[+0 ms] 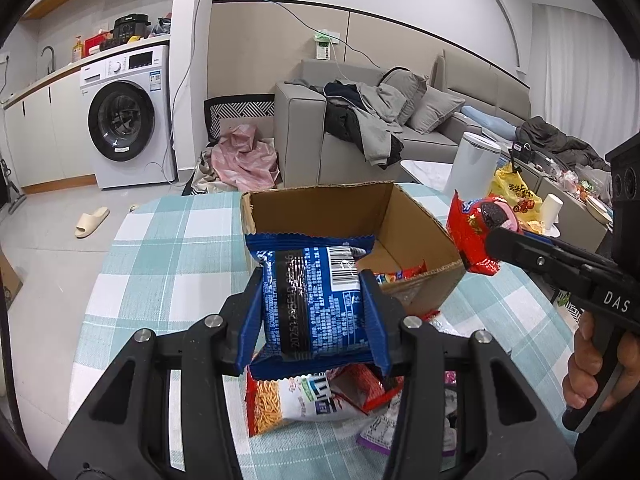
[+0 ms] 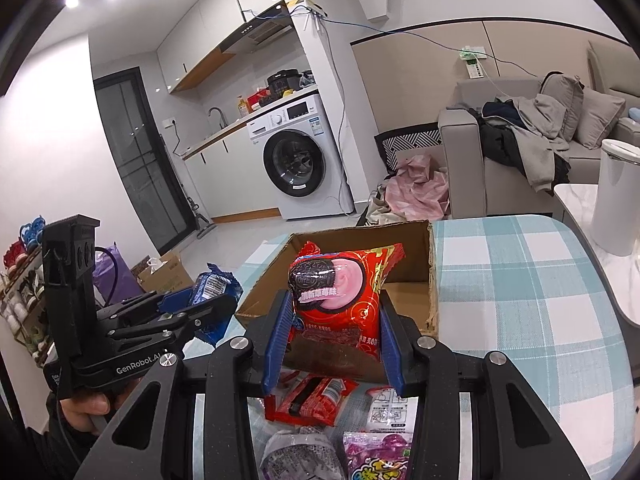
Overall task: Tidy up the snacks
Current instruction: 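Carry both packs over the box and open both tools to drop them, then move both tools back toward the remaining snacks on the table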
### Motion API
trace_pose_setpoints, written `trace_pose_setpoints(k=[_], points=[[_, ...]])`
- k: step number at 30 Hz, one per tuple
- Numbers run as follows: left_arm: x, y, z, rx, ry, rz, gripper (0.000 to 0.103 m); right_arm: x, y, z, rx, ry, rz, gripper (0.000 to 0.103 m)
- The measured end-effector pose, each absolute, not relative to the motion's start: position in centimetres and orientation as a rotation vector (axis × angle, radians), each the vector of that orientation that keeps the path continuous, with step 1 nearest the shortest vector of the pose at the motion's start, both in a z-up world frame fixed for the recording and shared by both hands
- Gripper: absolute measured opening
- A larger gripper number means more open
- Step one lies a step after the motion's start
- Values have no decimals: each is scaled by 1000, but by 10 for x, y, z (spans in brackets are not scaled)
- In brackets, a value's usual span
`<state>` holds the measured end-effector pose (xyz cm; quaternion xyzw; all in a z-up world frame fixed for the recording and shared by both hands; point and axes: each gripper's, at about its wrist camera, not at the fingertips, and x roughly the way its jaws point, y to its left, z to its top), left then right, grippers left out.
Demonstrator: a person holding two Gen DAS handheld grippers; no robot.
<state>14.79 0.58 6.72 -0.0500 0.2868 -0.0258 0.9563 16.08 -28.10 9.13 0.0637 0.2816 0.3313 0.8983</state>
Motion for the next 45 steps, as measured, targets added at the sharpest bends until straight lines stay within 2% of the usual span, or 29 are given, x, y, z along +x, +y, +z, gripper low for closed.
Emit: trace_pose_setpoints(k=[32,34,35,36,37,38,39,40,42,45], points=[[225,3,39,-94,632,-55,43,206,-264,65,128,667,650,41],[224,2,39,-93,640,-61,53,206,-265,65,121,667,647,42],[223,2,39,-94,637,-61,57,205,-266,66,118,667,644,45],[220,3,39,-94,633,-59,67,204,-267,66,116,665,644,52],[218,3,40,-93,627,-56,76,202,-268,66,119,662,645,54],[214,4,42,-91,620,-54,80,201,-270,67,121,664,647,57],[211,4,43,-91,613,-54,83,201,-271,66,119,668,647,64],[208,5,45,-92,609,-55,84,200,-272,66,117,675,646,70],[201,6,46,-92,614,-57,84,196,-276,66,123,677,645,89],[189,8,47,-83,616,-50,89,191,-281,65,137,681,643,100]])
